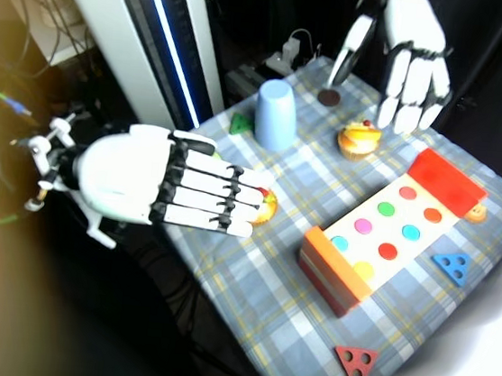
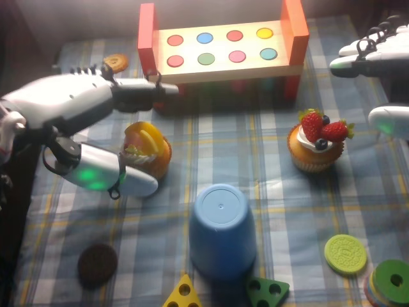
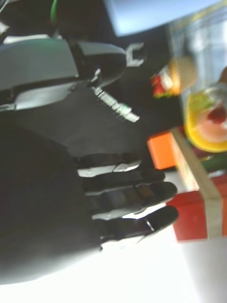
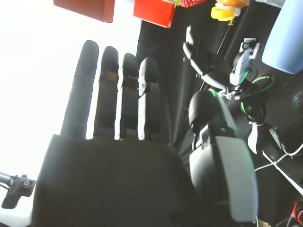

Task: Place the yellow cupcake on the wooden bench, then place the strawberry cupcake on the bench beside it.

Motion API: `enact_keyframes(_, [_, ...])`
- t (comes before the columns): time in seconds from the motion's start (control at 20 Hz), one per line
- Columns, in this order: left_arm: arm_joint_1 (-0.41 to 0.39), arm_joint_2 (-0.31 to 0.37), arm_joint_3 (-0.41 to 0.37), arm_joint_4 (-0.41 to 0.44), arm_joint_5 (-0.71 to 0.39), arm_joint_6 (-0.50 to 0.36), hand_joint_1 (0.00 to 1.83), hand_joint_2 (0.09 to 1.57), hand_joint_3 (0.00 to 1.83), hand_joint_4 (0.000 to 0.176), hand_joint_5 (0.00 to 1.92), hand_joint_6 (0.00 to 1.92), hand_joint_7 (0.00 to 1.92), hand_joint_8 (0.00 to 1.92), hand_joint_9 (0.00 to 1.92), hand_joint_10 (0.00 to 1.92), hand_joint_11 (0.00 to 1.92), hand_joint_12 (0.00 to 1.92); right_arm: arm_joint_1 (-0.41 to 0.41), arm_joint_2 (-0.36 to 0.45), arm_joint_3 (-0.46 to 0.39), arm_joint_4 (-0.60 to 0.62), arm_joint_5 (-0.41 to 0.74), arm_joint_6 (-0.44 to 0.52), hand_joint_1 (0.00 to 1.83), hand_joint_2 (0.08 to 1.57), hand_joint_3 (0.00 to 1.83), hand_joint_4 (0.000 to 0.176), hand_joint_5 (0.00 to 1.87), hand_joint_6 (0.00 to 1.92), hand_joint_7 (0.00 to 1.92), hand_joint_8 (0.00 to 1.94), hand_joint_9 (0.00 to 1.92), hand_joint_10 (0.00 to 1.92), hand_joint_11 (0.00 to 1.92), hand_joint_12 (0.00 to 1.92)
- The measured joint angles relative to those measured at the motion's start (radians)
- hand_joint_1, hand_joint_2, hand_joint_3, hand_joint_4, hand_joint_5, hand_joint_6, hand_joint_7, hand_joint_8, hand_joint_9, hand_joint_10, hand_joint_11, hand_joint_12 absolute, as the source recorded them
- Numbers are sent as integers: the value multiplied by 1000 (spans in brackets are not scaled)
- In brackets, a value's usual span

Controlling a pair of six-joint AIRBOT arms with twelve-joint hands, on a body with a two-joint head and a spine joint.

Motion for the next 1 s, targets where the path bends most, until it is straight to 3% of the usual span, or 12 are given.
enact_keyframes(0.1, [-18, -13, 21, -58, 37, 101, 725, 925, 4, 176, 195, 1, 334, 0, 381, 0, 3, 672, 0, 0, 0, -7, 3, 6, 238, 1343, 0, 0, 521, 4, 516, 7, 446, 2, 340, 304])
enact_keyframes(0.25, [-28, -37, 42, -125, 63, 171, 790, 913, 0, 176, 209, 2, 333, 1, 396, 4, 0, 672, 0, 0, 0, -13, 5, 10, 250, 1342, 0, 0, 538, 6, 539, 9, 498, 18, 394, 323])
enact_keyframes(0.45, [-38, -60, 56, -135, 91, 193, 787, 972, 5, 176, 218, 7, 384, 6, 426, 7, 0, 657, 0, 0, 0, -13, 5, 21, 216, 1345, 0, 0, 551, 2, 568, 2, 532, 1, 433, 270])
enact_keyframes(0.6, [-38, -73, 77, -147, 118, 196, 903, 1028, 3, 175, 393, 4, 570, 6, 567, 10, 41, 714, 0, 0, 0, -14, 5, 22, 219, 1352, 0, 0, 565, 3, 581, 3, 544, 2, 446, 245])
enact_keyframes(0.7, [-38, -76, 79, -152, 127, 196, 958, 1076, 3, 153, 459, 5, 615, 8, 640, 18, 74, 724, 0, 0, 0, -15, 5, 23, 233, 1356, 0, 0, 552, 0, 575, 2, 526, 1, 432, 225])
enact_keyframes(0.8, [-38, -83, 82, -161, 124, 196, 1046, 1063, 0, 147, 488, 10, 648, 15, 686, 28, 99, 729, 0, 0, 0, -14, 5, 23, 250, 1362, 1, 0, 552, 0, 575, 0, 527, 1, 439, 213])
enact_keyframes(0.85, [-39, -85, 82, -165, 123, 196, 1066, 1065, 0, 134, 529, 4, 696, 15, 731, 29, 120, 720, 0, 0, 0, -14, 5, 23, 253, 1370, 4, 0, 556, 2, 577, 1, 529, 1, 442, 212])
enact_keyframes(1.0, [-39, -98, 89, -182, 108, 196, 1078, 1078, 0, 52, 760, 5, 872, 31, 854, 40, 139, 698, 0, 0, 0, -14, 5, 24, 238, 1381, 5, 0, 569, 4, 584, 3, 536, 3, 457, 209])
